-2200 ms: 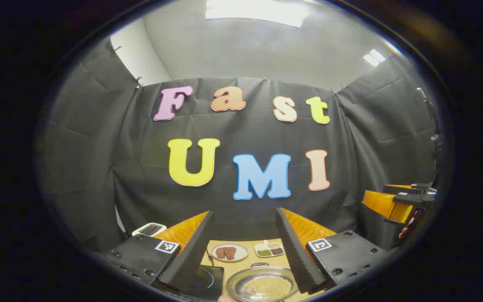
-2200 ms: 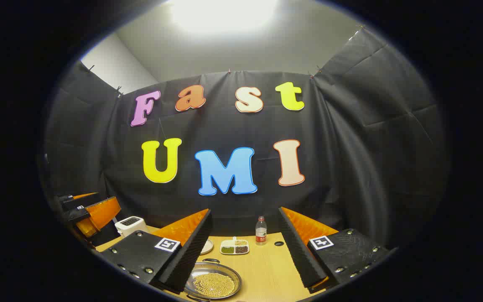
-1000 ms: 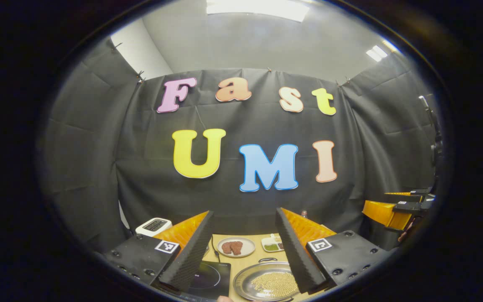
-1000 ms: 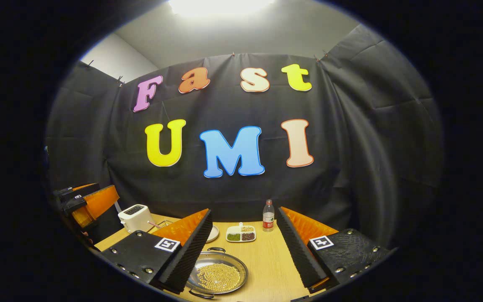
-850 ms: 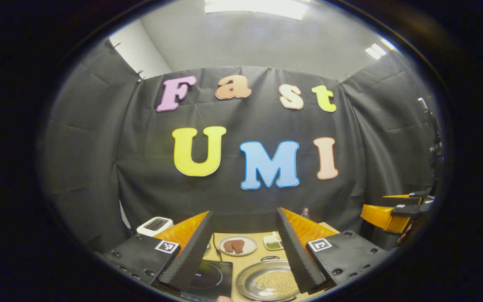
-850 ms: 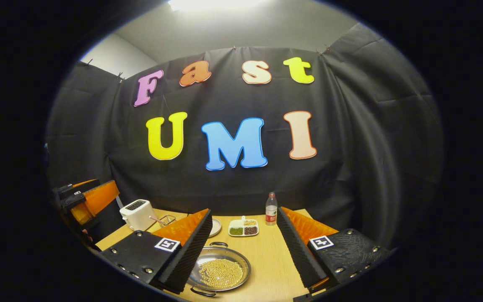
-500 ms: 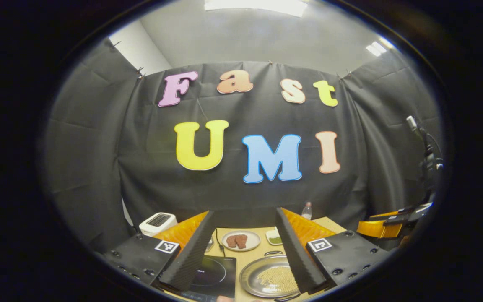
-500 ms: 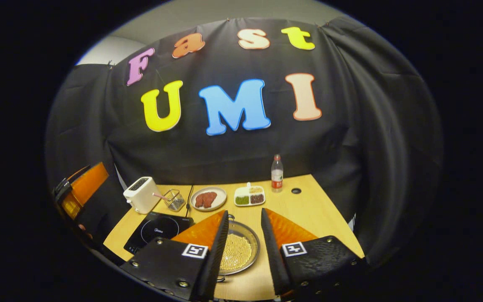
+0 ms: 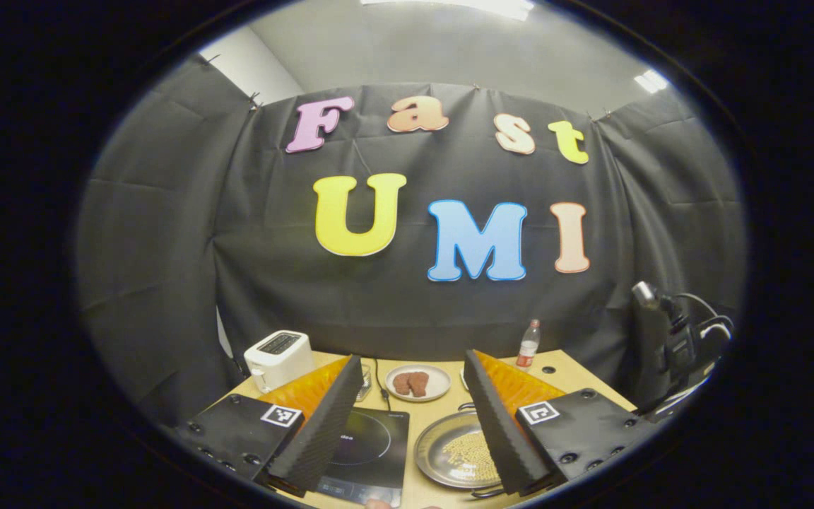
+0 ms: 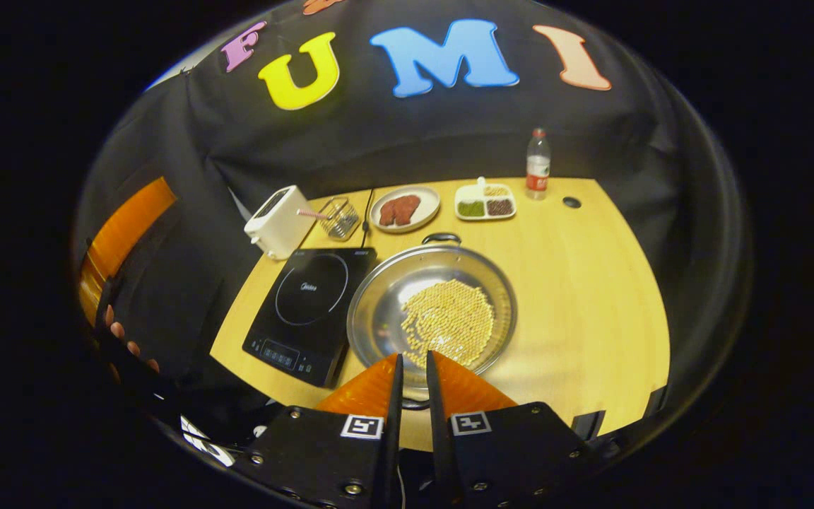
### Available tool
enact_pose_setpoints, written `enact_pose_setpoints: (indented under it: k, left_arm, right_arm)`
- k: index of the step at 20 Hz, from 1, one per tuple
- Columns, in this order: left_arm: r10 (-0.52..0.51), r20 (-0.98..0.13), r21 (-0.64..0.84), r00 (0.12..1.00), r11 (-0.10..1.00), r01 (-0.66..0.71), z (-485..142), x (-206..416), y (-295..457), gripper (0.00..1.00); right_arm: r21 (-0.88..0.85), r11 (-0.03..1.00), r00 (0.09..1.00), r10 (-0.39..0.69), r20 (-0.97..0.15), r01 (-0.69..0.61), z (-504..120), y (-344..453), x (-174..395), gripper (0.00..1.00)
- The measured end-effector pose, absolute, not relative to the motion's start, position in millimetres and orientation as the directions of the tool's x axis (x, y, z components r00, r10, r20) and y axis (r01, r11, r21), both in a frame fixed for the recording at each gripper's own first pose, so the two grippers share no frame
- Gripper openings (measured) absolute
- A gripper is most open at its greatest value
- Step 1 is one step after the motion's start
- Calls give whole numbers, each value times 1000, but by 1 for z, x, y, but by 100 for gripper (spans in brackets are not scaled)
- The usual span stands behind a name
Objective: First push the handle of the pot to place it horizontally, then grasp the pot with both hands and set it on the induction cooktop.
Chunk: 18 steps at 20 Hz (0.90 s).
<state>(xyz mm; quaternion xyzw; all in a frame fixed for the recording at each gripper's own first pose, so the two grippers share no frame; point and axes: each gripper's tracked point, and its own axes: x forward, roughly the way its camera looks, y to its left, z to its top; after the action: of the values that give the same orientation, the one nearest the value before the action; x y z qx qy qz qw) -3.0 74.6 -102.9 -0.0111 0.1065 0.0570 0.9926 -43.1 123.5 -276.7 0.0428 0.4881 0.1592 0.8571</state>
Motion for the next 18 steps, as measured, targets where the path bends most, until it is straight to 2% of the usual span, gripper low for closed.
enact_pose_setpoints:
  k: [4,7,9,11,15,16,18]
  left_arm:
    - [151,-236,-1,960,988,-155,-115,-13,95,99]
    - [188,-255,-3,949,981,-195,-124,-20,113,99]
    - [208,-271,-6,940,976,-218,-129,-26,124,94]
    - [223,-283,-4,933,972,-234,-135,-31,132,96]
    - [234,-308,7,922,970,-243,-145,-36,140,93]
    - [235,-316,11,919,970,-244,-146,-36,141,99]
    - [235,-325,13,916,970,-244,-150,-34,144,99]
  right_arm:
    - [294,927,343,361,-867,-233,-309,155,-59,21]
    - [304,921,278,367,-888,-244,-332,171,-65,21]
    - [325,916,234,378,-896,-237,-349,184,-68,21]
    - [352,913,187,390,-902,-207,-368,197,-71,21]
    - [339,919,147,370,-917,-203,-397,210,-75,21]
    - [342,919,135,371,-919,-198,-403,212,-76,21]
    - [328,927,127,353,-927,-179,-415,211,-75,21]
